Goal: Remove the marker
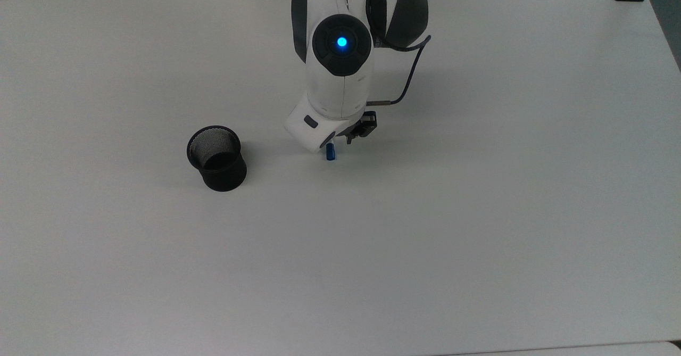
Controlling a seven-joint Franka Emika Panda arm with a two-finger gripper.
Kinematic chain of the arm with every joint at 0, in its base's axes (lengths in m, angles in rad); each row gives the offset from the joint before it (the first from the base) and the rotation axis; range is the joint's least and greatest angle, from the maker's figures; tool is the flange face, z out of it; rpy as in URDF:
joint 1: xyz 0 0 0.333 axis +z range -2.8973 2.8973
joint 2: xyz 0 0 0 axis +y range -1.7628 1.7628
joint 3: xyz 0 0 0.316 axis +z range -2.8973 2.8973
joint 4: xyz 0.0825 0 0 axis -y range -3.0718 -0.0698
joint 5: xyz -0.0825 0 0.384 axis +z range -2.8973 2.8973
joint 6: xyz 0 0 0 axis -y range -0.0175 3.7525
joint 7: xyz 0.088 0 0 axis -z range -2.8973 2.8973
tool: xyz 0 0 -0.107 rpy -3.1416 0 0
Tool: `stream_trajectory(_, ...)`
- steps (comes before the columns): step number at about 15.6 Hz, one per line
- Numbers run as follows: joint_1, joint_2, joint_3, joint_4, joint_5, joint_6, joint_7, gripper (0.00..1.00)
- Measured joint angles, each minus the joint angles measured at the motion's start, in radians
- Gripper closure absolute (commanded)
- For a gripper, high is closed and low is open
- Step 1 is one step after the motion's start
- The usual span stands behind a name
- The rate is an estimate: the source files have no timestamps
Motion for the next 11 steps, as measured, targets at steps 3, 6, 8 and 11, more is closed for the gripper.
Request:
stream_trajectory(3,0.0,-0.008,-0.007,0.007,0.0,0.003,0.025,0.0)
stream_trajectory(6,-0.001,-0.051,-0.02,0.014,-0.006,0.003,0.078,0.0)
stream_trajectory(8,-0.001,-0.097,-0.033,0.014,-0.022,0.003,0.14,0.0)
stream_trajectory(11,-0.003,-0.171,-0.056,0.013,-0.034,-0.03,0.192,0.0)
